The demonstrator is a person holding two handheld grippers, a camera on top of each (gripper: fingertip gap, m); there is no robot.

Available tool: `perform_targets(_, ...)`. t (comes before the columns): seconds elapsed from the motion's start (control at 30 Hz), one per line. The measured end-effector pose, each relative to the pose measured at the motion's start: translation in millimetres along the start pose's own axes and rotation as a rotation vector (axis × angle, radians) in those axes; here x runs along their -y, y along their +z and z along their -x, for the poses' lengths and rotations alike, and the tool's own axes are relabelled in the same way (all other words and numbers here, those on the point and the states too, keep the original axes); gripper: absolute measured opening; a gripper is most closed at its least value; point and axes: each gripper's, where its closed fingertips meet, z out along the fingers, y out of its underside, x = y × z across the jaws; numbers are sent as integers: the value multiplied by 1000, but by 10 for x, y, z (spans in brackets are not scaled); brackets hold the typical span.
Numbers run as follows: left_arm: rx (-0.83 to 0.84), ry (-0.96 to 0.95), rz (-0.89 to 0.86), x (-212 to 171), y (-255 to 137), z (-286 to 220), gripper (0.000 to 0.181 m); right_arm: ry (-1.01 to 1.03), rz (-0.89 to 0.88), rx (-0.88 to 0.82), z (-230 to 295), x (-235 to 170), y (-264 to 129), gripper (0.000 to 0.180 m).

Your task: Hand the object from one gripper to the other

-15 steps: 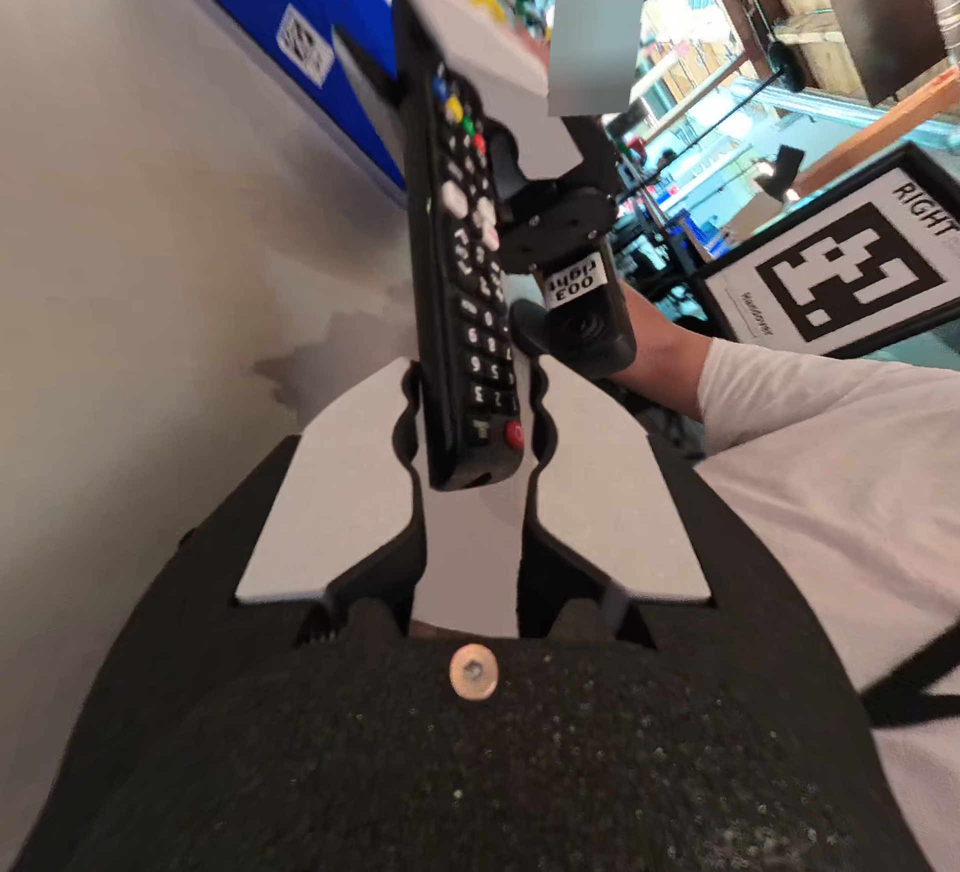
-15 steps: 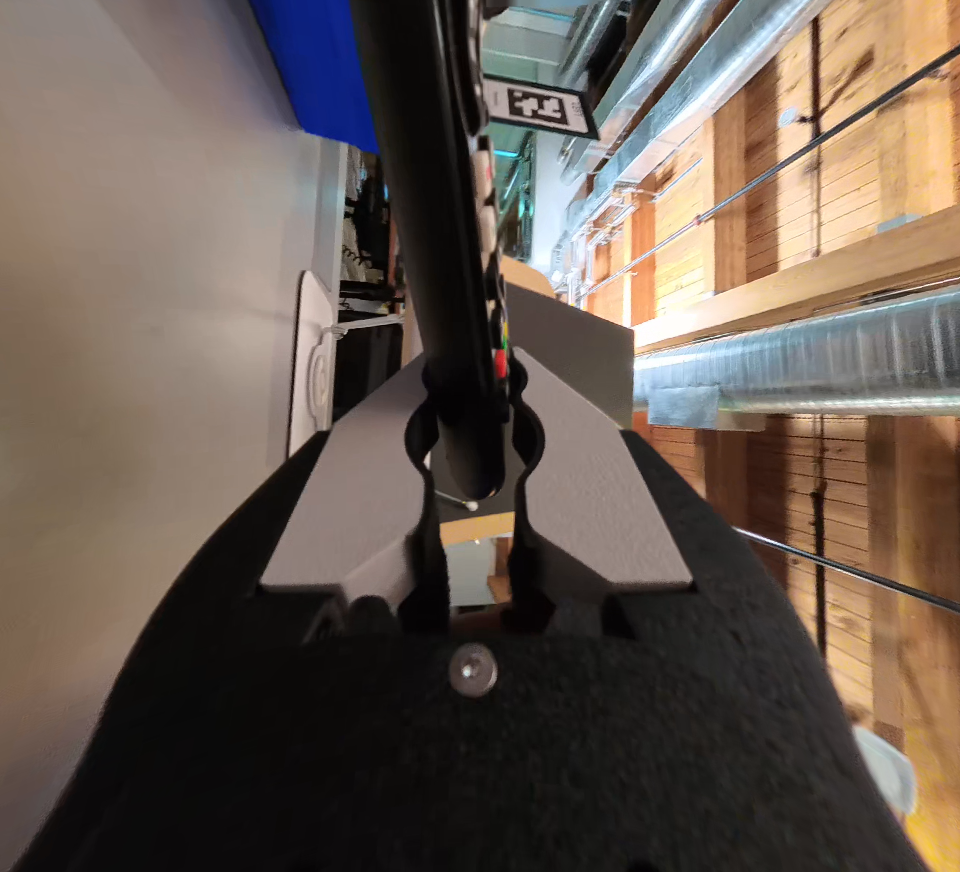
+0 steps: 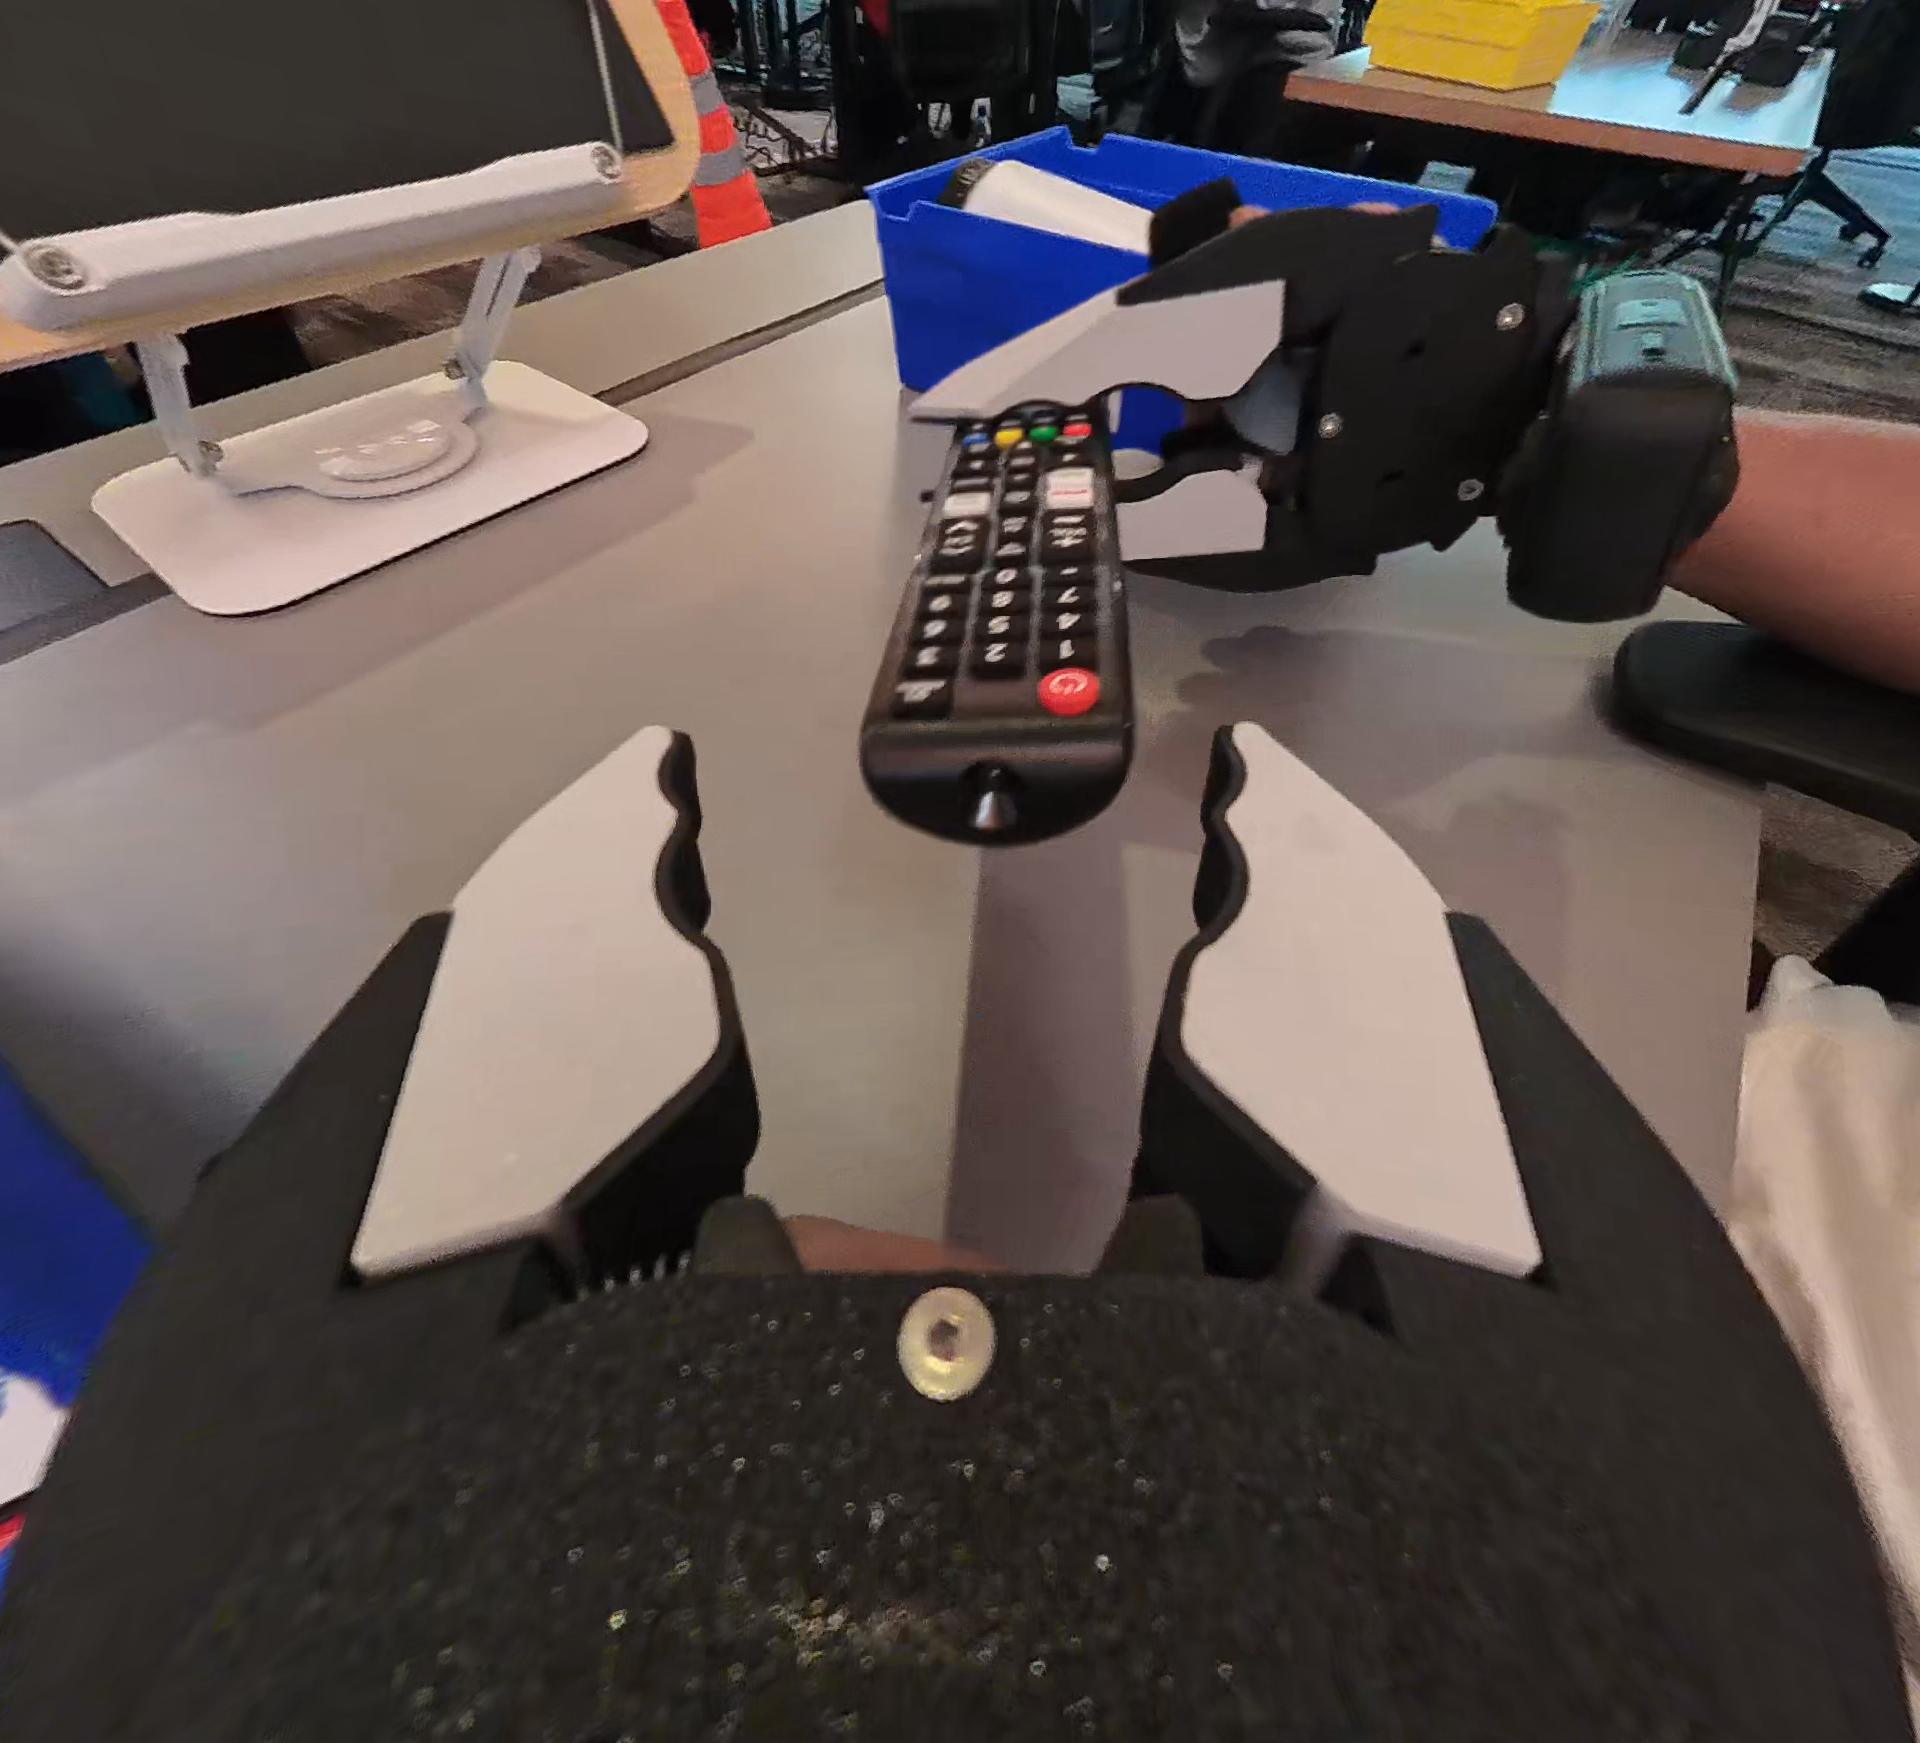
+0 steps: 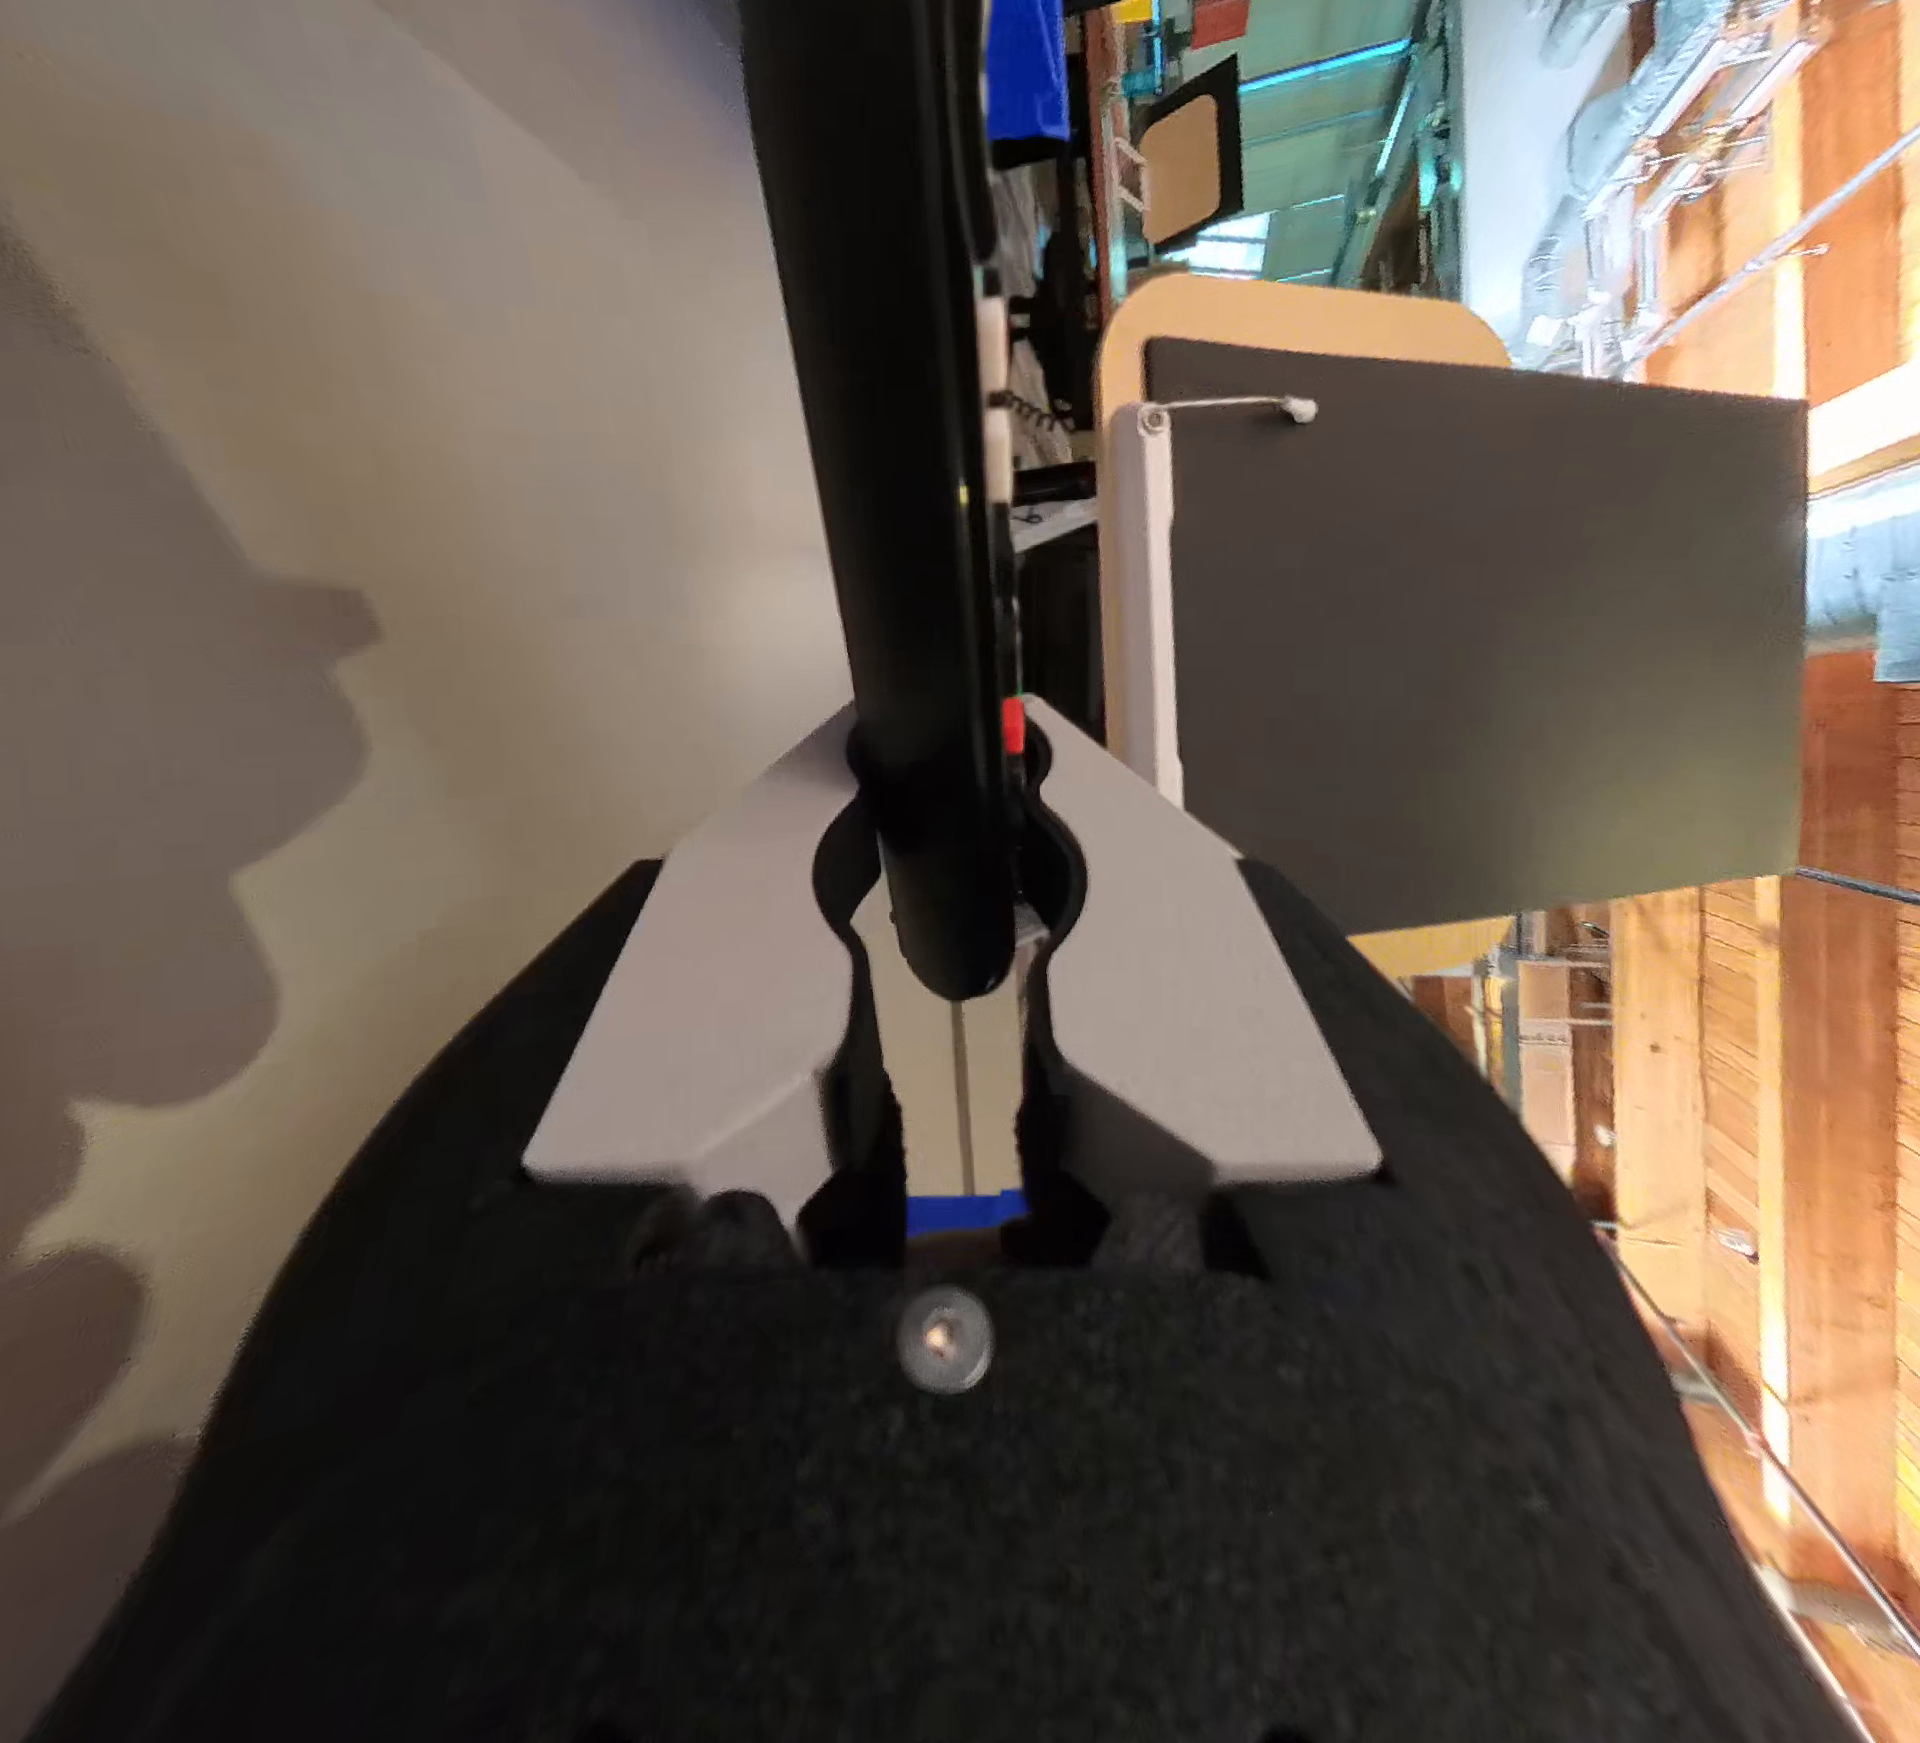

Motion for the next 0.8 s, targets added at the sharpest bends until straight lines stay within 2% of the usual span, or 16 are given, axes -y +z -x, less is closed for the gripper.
perform_targets(0.2, -3, 11, 1, -21, 34, -73, 81, 67, -24, 70, 106, 192, 6, 21)
perform_targets(0.23, 2, 17, -1, -16, 34, -77, 76, 71, -27, 75, 117, 216, 5, 21)
perform_targets(0.27, 2, 30, -4, -11, 26, -87, 60, 71, -29, 65, 105, 233, 4, 21)
perform_targets(0.3, 8, 42, -1, -6, 18, -84, 57, 72, -27, 59, 100, 236, 4, 21)
perform_targets(0.53, 65, 133, 24, 79, -1, -101, 55, 128, -78, -16, 71, 268, 10, 23)
perform_targets(0.63, 91, 194, 30, 114, -11, -115, 55, 178, -78, 53, 152, 278, 20, 52)
perform_targets(0.8, 114, 246, 46, 128, -23, -117, 54, 276, -118, 158, 157, 206, -63, 70)
